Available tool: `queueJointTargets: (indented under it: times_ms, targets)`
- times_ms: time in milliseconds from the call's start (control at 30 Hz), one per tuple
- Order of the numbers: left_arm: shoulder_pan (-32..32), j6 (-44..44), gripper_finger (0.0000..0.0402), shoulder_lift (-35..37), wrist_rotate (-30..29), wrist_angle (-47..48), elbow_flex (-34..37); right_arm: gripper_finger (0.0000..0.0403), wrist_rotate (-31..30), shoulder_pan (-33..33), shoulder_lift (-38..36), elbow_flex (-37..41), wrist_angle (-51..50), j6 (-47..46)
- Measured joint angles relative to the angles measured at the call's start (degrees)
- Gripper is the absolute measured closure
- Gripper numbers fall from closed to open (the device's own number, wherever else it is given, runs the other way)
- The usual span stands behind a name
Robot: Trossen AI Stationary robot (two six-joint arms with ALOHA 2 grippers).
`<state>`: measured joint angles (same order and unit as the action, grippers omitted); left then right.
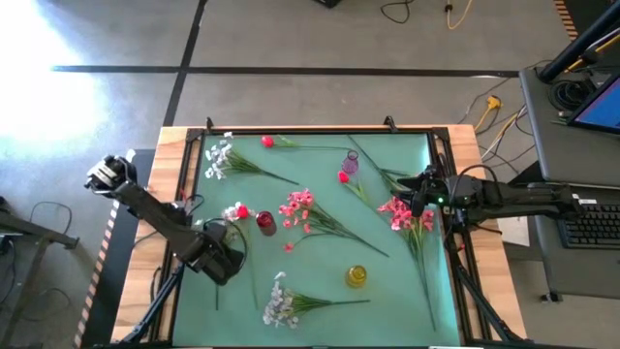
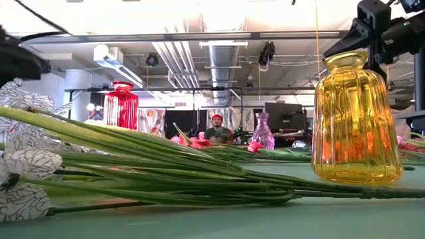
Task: Sort flowers into vase by color
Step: Put the middle white flower into the red flower vase
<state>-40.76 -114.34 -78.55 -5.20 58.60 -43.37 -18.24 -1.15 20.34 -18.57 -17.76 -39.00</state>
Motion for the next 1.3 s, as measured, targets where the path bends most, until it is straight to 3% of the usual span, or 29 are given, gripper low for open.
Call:
queueJointTargets:
  times_ms: [233,600,733,1000,1300]
  targets:
    - [-4.7,-8.0,0.0185,-2.6,0.0,-2.1,1.8,0.0076,-0.4,0.0,0.0,0.0,0.0,0.0]
    - [-5.0,-8.0,0.0199,-7.5,-0.9,-8.2,3.5,0.0076,-1.3,0.0,0.0,0.0,0.0,0.0]
    - [-5.0,-7.9,0.0241,-8.3,-1.1,-8.3,3.3,0.0076,-1.4,0.0,0.0,0.0,0.0,0.0]
    - [-5.0,-8.1,0.0385,-8.3,-3.0,-8.0,2.8,0.0076,-1.3,0.0,0.0,0.0,0.0,0.0]
    - [-5.0,-9.2,0.04,-8.3,-3.2,-3.9,2.6,0.0076,-1.3,0.0,0.0,0.0,0.0,0.0]
